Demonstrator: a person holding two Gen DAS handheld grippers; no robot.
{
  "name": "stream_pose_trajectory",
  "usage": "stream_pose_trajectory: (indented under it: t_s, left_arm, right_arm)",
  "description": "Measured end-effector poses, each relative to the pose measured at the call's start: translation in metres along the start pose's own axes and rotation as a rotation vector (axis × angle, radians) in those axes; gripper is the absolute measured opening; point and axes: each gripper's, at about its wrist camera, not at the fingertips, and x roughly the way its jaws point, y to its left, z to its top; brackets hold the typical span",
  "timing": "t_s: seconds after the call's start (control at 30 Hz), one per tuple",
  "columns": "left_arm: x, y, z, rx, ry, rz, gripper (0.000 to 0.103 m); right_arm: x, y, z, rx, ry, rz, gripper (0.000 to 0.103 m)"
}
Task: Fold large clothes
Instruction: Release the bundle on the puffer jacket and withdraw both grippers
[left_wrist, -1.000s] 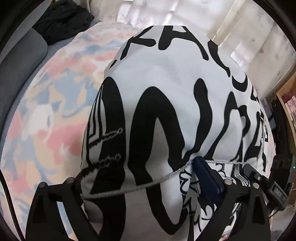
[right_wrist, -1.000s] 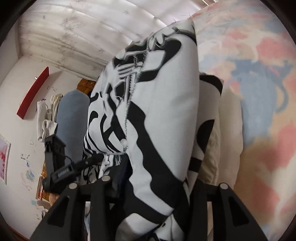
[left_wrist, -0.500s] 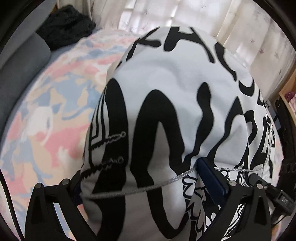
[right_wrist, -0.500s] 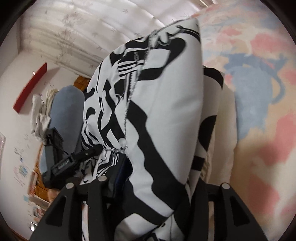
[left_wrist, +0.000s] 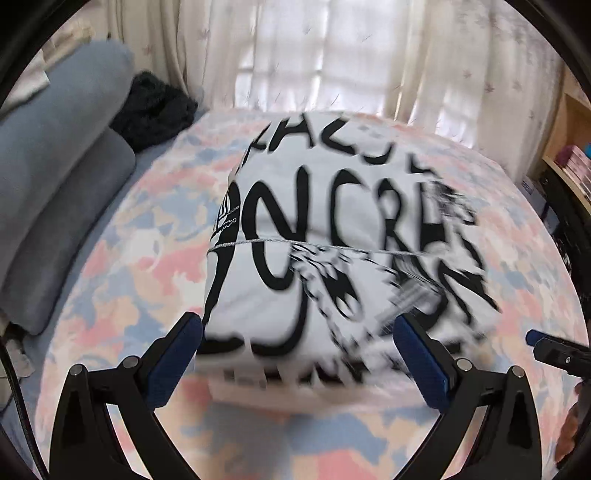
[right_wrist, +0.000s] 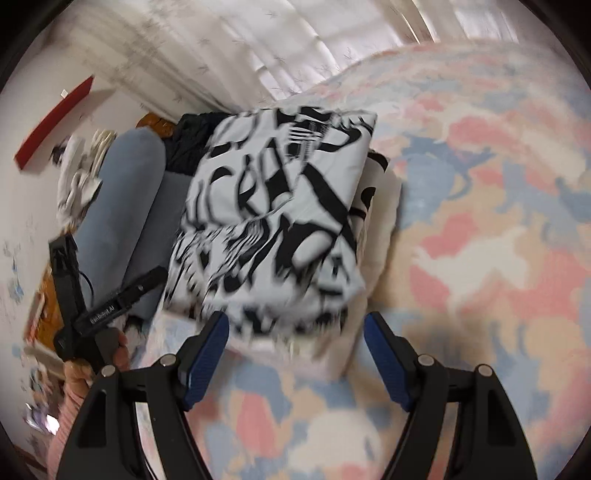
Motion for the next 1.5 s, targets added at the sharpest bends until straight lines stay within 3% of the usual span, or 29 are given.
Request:
stream_pose_trajectory:
  t_s: [0.33, 0.7, 0.93, 1.07, 1.3, 1.5]
  left_arm:
    - [-0.143, -0.052, -0.052, 0.030, -0.101, 0.019, 0.103]
    - [-0.228, -0.107, -0.100, 0.046, -0.132, -0.042, 0.103]
    - [-0.243, -0.146, -0.141, 0.039, -0.127, -0.085, 0.103]
    - [-0.249, -0.167, -0.171, 0.047, -0.124, -0.084, 0.103]
    - [-0.255, -0.199, -0.237, 0.104, -0.126, -0.019, 0.103]
    - [-0.259, -0.210, -0.281, 0.076, -0.134, -0.023, 0.103]
  right_arm:
    - [-0.123, 0.046, -0.064, -0.136, -0.045, -0.066, 0.076]
    - [-0.234, 0.069, -0.116, -0.227, -0.130, -0.187, 0.079]
    - [-0.257, 0.057, -0.163, -0.278, -0.147, -0.265, 0.082]
    - [-0.261, 0.042, -0.192, -0.264, -0.154, -0.283, 0.092]
    - [-0.274, 0.017, -0.250, -0.216, -0.193, -0.326, 0.094]
    - [-0.274, 0.006, -0.290, -0.188, -0.191, -0.339, 0.094]
